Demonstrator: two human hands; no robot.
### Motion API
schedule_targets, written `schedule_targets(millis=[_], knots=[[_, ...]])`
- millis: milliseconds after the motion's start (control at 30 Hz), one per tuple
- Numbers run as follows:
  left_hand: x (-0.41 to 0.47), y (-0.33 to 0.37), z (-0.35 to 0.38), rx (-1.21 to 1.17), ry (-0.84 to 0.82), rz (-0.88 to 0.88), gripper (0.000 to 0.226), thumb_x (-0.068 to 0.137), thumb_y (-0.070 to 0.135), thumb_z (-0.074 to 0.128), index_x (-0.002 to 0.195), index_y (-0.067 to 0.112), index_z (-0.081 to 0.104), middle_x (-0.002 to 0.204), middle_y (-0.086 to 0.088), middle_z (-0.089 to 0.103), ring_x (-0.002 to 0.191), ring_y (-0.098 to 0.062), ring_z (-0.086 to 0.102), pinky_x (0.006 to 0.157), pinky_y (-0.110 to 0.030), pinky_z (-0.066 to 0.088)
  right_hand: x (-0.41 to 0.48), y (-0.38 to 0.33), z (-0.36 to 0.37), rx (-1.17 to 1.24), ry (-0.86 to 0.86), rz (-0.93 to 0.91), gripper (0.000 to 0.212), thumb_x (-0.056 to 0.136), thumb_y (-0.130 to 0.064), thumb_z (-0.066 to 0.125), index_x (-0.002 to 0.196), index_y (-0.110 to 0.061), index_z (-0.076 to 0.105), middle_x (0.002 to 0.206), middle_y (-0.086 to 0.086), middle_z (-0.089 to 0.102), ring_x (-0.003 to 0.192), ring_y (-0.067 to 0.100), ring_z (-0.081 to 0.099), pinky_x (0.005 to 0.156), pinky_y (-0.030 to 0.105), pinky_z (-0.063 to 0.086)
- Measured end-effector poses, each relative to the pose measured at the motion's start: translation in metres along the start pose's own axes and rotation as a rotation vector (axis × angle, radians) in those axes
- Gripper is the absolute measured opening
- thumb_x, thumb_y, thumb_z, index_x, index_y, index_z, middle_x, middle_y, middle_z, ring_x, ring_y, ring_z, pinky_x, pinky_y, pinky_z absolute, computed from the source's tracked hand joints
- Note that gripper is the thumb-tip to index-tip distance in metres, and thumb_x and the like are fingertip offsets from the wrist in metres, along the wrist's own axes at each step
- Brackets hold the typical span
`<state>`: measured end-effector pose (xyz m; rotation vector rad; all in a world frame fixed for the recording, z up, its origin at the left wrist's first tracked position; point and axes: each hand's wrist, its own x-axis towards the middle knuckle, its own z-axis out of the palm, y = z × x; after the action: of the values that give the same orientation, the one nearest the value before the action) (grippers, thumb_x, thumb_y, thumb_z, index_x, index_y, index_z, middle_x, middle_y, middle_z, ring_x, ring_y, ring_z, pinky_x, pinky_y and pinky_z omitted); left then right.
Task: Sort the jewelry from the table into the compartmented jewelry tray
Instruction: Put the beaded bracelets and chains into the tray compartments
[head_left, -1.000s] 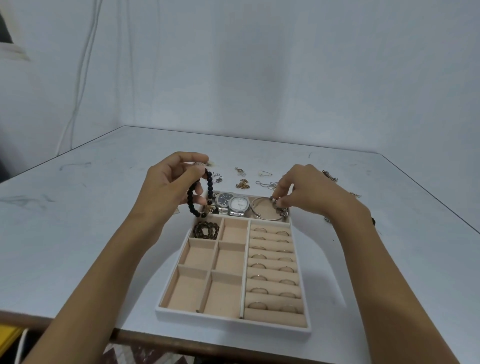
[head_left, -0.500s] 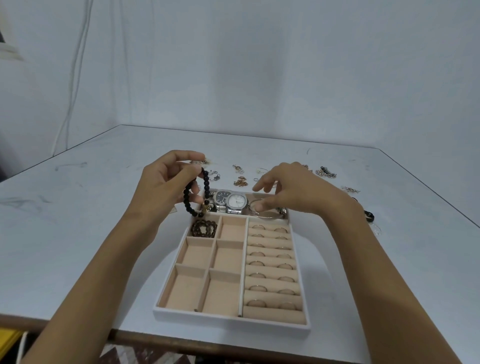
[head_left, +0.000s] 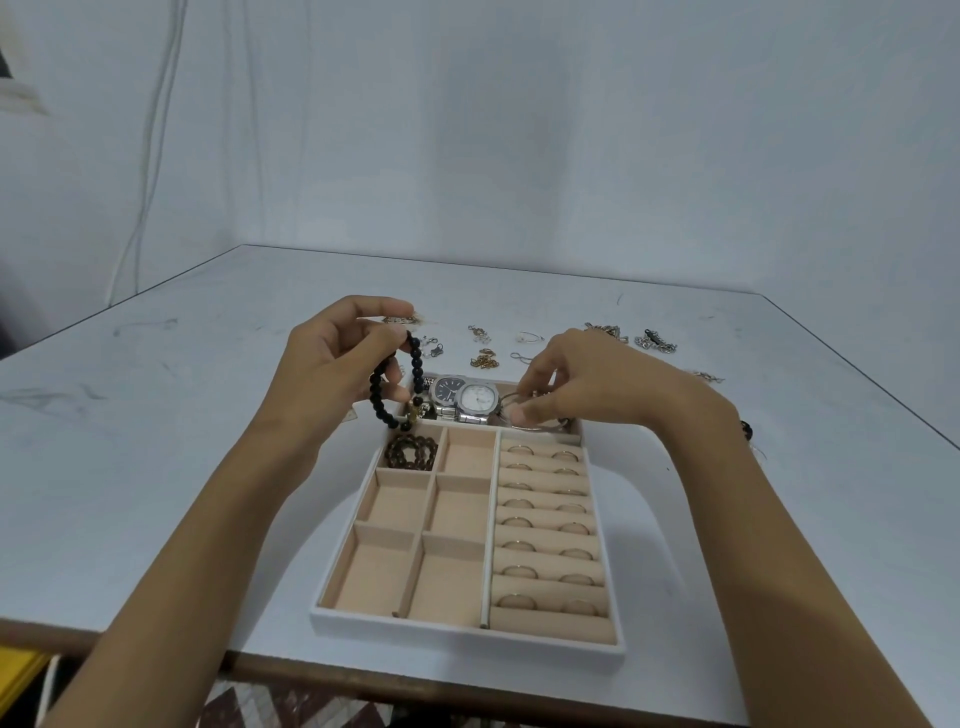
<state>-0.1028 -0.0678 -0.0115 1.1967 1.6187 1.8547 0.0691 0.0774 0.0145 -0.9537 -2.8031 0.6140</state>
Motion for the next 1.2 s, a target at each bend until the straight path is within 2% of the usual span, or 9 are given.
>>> schedule_targets(millis=[100,200,333,400,533,700,833,1067,1200], knots=[[-0.001,0.001,0.001,0.003,-0.001,0.000,0.018,0.093,0.009,0.055,0.099,0.020,0.067,0.060,-0.001,0.055,0.054,-0.017,0.054,0.061,-0.025,0.055,-0.002,-0.002,-0.001,0.027,0.010,0.007,0.029,0.075,-0.040,0.078,0.093,-0.018,0.075,0.067,-0.010,0.062,0.066,0.004,0.057,0.056,0.020,0.039],[0.000,0.000,0.001,0.021,-0.003,-0.003,0.017,0.092,0.011,0.055,0.100,0.020,0.067,0.061,-0.002,0.056,0.053,-0.017,0.055,0.066,-0.030,0.055,-0.003,-0.003,0.001,0.029,0.025,0.012,0.022,0.076,-0.034,0.078,0.090,-0.017,0.075,0.066,-0.009,0.061,0.064,0.006,0.056,0.054,0.019,0.038],[-0.001,0.000,0.000,0.028,-0.004,-0.005,0.018,0.092,0.011,0.055,0.101,0.020,0.067,0.060,-0.001,0.056,0.053,-0.018,0.056,0.068,-0.034,0.053,0.000,-0.005,0.007,-0.082,0.037,0.007,0.017,0.078,-0.016,0.073,0.094,-0.013,0.075,0.088,0.001,0.073,0.084,0.015,0.067,0.071,0.025,0.052],[-0.001,0.000,0.001,0.024,-0.001,-0.001,0.018,0.093,0.010,0.054,0.100,0.020,0.067,0.059,0.001,0.056,0.053,-0.018,0.055,0.064,-0.028,0.055,-0.001,-0.003,0.003,-0.040,0.024,0.016,0.017,0.081,-0.016,0.072,0.097,-0.014,0.075,0.089,-0.001,0.073,0.086,0.013,0.066,0.077,0.026,0.052],[-0.001,0.000,0.000,0.017,-0.009,0.005,0.018,0.093,0.010,0.054,0.101,0.019,0.067,0.059,0.001,0.056,0.054,-0.018,0.055,0.066,-0.030,0.055,-0.009,0.004,-0.011,0.036,-0.015,0.019,0.015,0.080,-0.019,0.075,0.094,-0.022,0.076,0.087,-0.006,0.071,0.092,0.010,0.063,0.079,0.024,0.046],[-0.001,0.001,0.001,0.010,-0.012,0.010,0.018,0.093,0.009,0.054,0.101,0.018,0.067,0.057,0.003,0.056,0.056,-0.020,0.054,0.060,-0.023,0.054,-0.013,0.004,-0.012,0.043,-0.035,-0.004,0.011,0.074,-0.014,0.079,0.084,-0.019,0.077,0.081,0.000,0.074,0.084,0.010,0.064,0.070,0.021,0.044],[-0.001,0.000,0.000,0.012,-0.013,0.008,0.018,0.093,0.009,0.054,0.101,0.019,0.067,0.060,0.001,0.056,0.056,-0.020,0.054,0.062,-0.025,0.054,-0.011,0.002,-0.009,0.014,-0.033,0.007,0.009,0.074,-0.011,0.078,0.079,-0.019,0.077,0.068,-0.009,0.068,0.072,0.003,0.060,0.063,0.019,0.039],[-0.001,0.000,0.001,0.018,-0.029,0.012,0.018,0.093,0.009,0.054,0.101,0.019,0.067,0.059,0.002,0.057,0.055,-0.019,0.055,0.060,-0.023,0.053,-0.003,-0.004,0.001,-0.119,-0.070,0.011,0.018,0.079,-0.003,0.069,0.073,-0.021,0.071,0.066,-0.007,0.065,0.072,0.009,0.061,0.078,0.031,0.053],[-0.001,0.002,0.002,0.007,-0.026,0.019,0.018,0.093,0.008,0.053,0.101,0.017,0.067,0.059,0.006,0.058,0.057,-0.020,0.053,0.057,-0.020,0.051,0.001,-0.007,0.007,-0.174,-0.077,0.016,0.025,0.080,0.003,0.061,0.073,-0.020,0.068,0.073,-0.003,0.064,0.077,0.015,0.062,0.074,0.030,0.054]])
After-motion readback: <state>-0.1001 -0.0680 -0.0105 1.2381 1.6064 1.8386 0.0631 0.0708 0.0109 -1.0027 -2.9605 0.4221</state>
